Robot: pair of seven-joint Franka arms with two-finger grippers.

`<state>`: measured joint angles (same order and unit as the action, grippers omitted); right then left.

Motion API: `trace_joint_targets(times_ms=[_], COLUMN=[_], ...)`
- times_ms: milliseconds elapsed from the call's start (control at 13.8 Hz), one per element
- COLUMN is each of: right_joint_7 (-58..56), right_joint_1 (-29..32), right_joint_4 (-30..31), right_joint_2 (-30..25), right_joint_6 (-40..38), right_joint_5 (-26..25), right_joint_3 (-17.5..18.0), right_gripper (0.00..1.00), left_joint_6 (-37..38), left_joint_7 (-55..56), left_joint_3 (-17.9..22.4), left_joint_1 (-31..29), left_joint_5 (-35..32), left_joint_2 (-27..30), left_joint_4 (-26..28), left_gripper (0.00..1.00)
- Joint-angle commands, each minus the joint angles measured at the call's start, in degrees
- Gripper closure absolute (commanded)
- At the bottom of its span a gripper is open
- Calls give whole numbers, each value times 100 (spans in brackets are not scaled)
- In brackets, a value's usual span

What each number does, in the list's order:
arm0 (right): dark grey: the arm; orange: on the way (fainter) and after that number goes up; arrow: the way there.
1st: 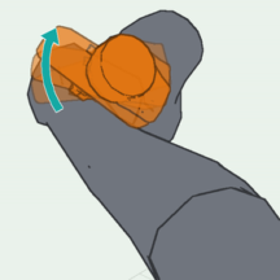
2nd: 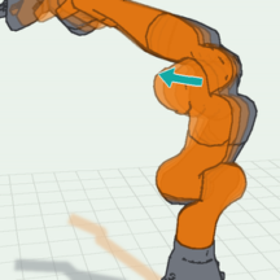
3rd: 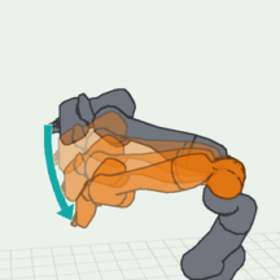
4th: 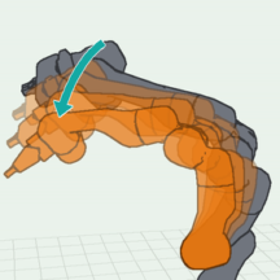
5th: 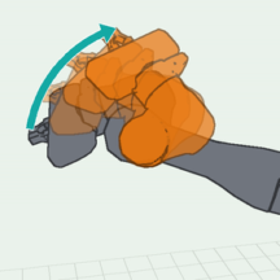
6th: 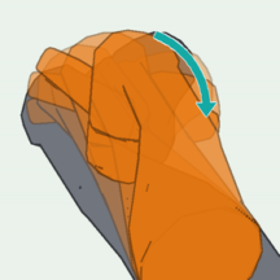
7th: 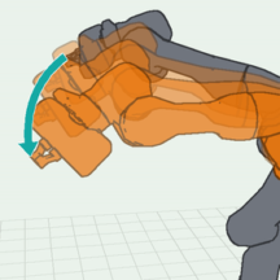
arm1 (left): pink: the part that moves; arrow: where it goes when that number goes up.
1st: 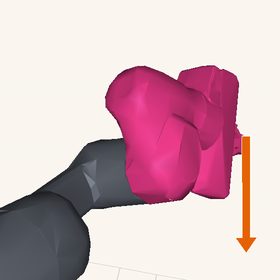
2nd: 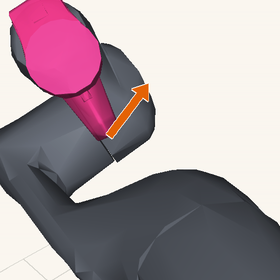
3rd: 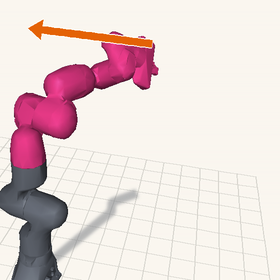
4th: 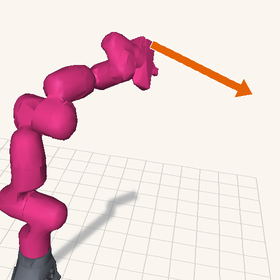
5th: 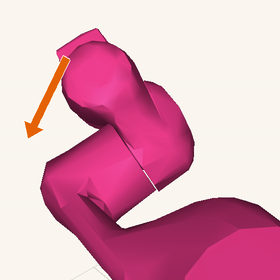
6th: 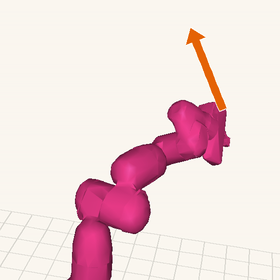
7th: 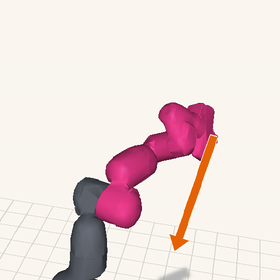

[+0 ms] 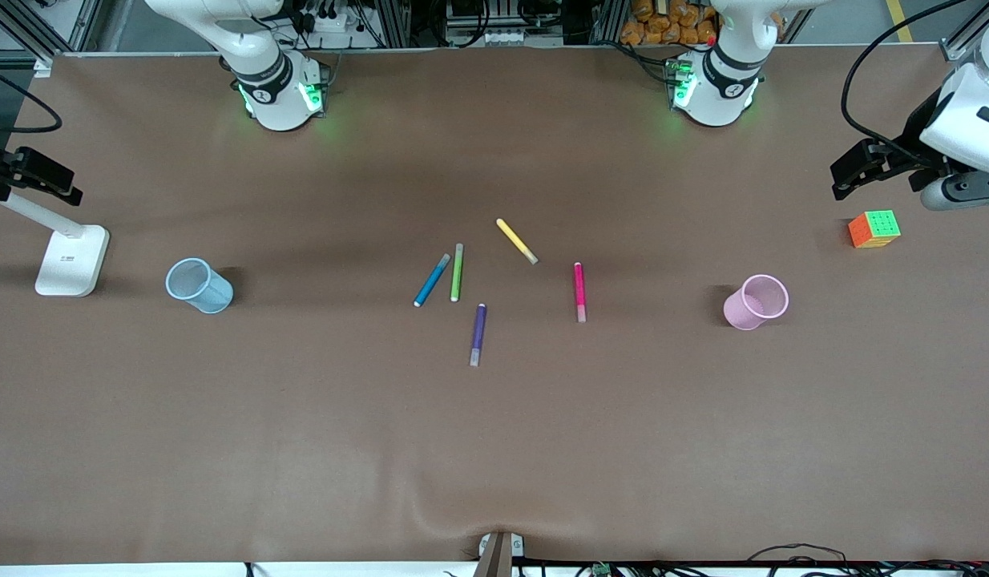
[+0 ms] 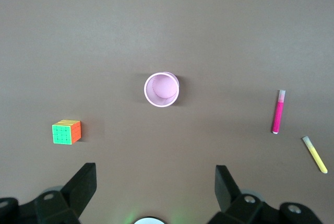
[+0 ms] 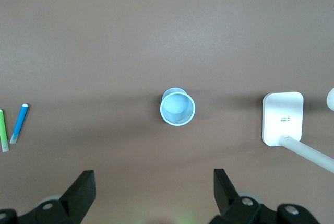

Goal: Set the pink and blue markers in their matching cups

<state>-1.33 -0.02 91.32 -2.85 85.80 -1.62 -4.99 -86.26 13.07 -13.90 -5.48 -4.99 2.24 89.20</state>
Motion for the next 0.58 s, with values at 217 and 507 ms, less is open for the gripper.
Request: trace_joint_targets(times_ms=[217, 507], right_joint_7=[-61, -60], right_joint_1=[-7, 2], right_joint_4=[158, 150], right_joint_2=[-146, -146], right_joint_6=[95, 95], right_joint_5=[-14, 47], right_joint_3=[51, 51], right_gripper=[0, 0], left_joint_6=[83, 83], left_joint_7=[-41, -93], left_joint_3=[1, 1], left_joint_1=[-6, -32], left_joint_5=[-108, -55], left_joint_2=[-13, -74], left_joint_4=[-70, -70], left_gripper=[0, 0])
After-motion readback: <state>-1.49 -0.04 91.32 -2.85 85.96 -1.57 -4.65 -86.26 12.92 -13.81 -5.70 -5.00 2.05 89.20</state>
